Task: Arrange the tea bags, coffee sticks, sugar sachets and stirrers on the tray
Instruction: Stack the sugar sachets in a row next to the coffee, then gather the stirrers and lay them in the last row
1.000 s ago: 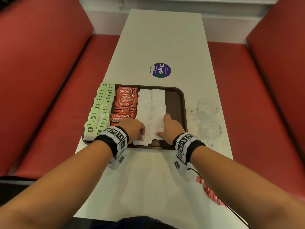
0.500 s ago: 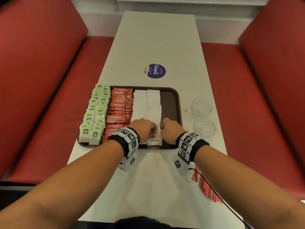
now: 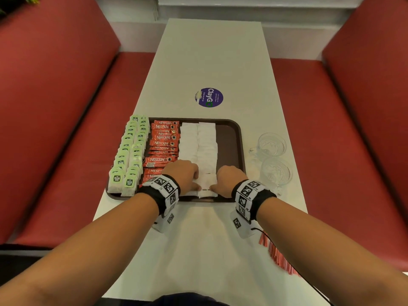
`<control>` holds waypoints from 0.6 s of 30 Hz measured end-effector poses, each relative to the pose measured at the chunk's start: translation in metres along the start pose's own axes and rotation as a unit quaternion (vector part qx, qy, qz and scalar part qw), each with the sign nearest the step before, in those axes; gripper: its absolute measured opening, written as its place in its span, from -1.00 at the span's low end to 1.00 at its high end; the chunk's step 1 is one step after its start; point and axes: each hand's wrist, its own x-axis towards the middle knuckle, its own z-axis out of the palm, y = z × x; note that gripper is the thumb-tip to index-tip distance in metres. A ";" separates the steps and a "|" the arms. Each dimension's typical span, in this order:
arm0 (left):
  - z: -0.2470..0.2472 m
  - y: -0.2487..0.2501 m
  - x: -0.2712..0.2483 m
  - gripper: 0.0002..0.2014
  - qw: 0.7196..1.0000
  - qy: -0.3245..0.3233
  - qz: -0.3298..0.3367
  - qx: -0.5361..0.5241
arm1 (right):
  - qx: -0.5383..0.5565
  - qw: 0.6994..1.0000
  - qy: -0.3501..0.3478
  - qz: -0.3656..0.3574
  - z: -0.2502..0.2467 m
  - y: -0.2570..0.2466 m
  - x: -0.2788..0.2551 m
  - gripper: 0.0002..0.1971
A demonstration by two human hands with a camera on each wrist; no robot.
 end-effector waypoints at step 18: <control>-0.020 0.073 -0.028 -0.81 0.981 0.087 0.161 -0.067 | 0.098 0.991 0.078 -0.050 -0.018 0.036 -0.090 -0.77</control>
